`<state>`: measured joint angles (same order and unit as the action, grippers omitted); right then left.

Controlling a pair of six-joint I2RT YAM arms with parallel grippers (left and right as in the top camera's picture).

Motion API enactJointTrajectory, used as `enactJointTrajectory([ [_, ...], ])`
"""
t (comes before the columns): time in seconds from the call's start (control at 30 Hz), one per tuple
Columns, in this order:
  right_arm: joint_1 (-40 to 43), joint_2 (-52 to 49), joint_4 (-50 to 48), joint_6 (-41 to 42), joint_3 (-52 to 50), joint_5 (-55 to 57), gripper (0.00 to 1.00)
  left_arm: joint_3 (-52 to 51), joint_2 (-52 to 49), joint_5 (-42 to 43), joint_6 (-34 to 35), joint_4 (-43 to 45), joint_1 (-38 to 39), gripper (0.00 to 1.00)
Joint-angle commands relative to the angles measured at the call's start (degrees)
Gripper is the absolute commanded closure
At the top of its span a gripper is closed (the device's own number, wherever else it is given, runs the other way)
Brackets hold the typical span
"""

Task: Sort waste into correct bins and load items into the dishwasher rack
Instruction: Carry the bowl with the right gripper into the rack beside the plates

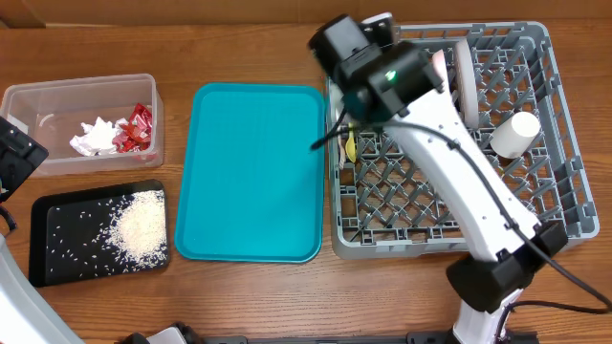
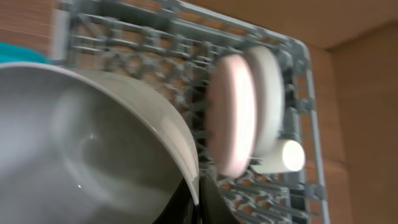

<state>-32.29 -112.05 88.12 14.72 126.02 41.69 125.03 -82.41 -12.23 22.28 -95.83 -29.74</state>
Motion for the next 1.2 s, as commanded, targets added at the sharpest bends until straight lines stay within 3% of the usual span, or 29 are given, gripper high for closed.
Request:
enactJointTrajectory([
  [0.0, 3.48, -2.14, 0.11, -1.29, 0.63, 2.69, 0.96, 0.96, 0.02, -0.2, 0.44, 0.09, -0.24, 0.0],
  [0.4, 6.71, -11.56, -0.37, -0.9, -0.33, 4.22, 0.96, 0.96, 0.02, -0.2, 0.44, 0.09, -0.24, 0.0],
  [0.67, 6.71, -12.7, 0.26, 3.13, -0.7, 14.21, 0.96, 0.96, 0.02, -0.2, 0.44, 0.07, -0.24, 0.0],
  [1.17, 0.7, -12.7, -1.05, 1.55, -0.72, 27.89, 0.96, 0.96, -0.09, -0.17, 0.44, 0.09, -0.24, 0.0],
])
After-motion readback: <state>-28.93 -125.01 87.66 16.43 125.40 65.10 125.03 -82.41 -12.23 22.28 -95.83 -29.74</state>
